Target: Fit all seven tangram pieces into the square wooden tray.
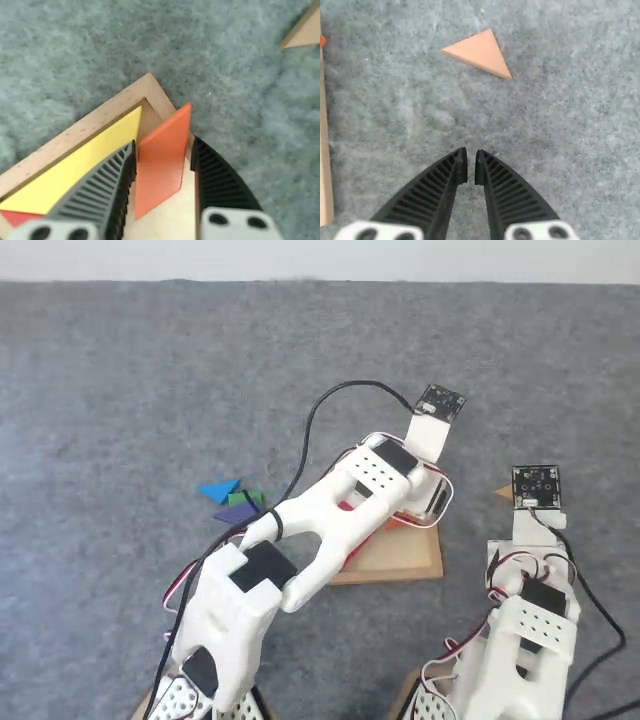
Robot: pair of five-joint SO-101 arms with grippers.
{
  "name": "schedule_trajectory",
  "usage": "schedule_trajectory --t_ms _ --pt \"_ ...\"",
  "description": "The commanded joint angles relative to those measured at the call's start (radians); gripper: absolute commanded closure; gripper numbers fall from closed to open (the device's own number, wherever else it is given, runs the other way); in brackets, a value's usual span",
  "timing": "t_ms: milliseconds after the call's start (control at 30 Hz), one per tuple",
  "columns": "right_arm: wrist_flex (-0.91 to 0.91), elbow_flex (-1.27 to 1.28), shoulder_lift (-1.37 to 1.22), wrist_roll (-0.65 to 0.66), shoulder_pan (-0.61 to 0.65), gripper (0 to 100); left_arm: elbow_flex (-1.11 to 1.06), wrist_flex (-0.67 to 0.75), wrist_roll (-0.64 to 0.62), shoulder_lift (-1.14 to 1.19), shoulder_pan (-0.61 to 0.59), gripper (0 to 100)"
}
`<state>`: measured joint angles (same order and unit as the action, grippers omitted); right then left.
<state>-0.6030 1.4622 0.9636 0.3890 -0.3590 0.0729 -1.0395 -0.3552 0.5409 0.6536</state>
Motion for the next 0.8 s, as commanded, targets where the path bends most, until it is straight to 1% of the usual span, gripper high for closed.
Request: schedule_trajectory --t_ms 0,67,167,267,367,433,500,567,667,700,767 --pt "-0.013 -0.012 0.016 0.014 0.013 95.6 0.065 -0.049 -0.012 -0.081 0.003 82" --pt "-0.013 -0.012 0.016 0.014 0.013 95.6 0.064 -0.054 -0.012 -0.124 0.000 82" --pt "-0.013 -0.012 0.016 0.014 0.013 95.6 0.064 -0.074 -0.017 -0.198 -0.052 82" --pt "-0.013 -0.012 0.016 0.014 0.013 95.6 0.062 -0.092 -0.018 -0.319 -0.166 82" --pt "-0.013 -0.012 0.016 0.014 0.013 95.6 0.061 -0.146 -0.009 -0.451 -0.304 82" --pt "-0.013 -0.012 0.016 0.014 0.015 95.6 0.059 -0.195 0.037 -0.519 -0.381 82" --pt "-0.013 -0.012 0.016 0.014 0.018 95.6 0.028 -0.233 0.101 -0.574 -0.423 82" --pt "-0.013 -0.011 0.016 0.014 0.038 95.6 -0.053 -0.241 0.166 -0.623 -0.425 82" --pt "-0.013 0.000 0.025 0.014 0.041 95.6 -0.248 -0.212 0.224 -0.712 -0.430 83" --pt "-0.013 0.000 0.027 0.014 0.036 95.6 -0.335 -0.178 0.241 -0.755 -0.433 83" --pt "-0.012 -0.002 0.050 0.009 0.024 95.6 -0.549 -0.057 0.310 -0.882 -0.443 83"
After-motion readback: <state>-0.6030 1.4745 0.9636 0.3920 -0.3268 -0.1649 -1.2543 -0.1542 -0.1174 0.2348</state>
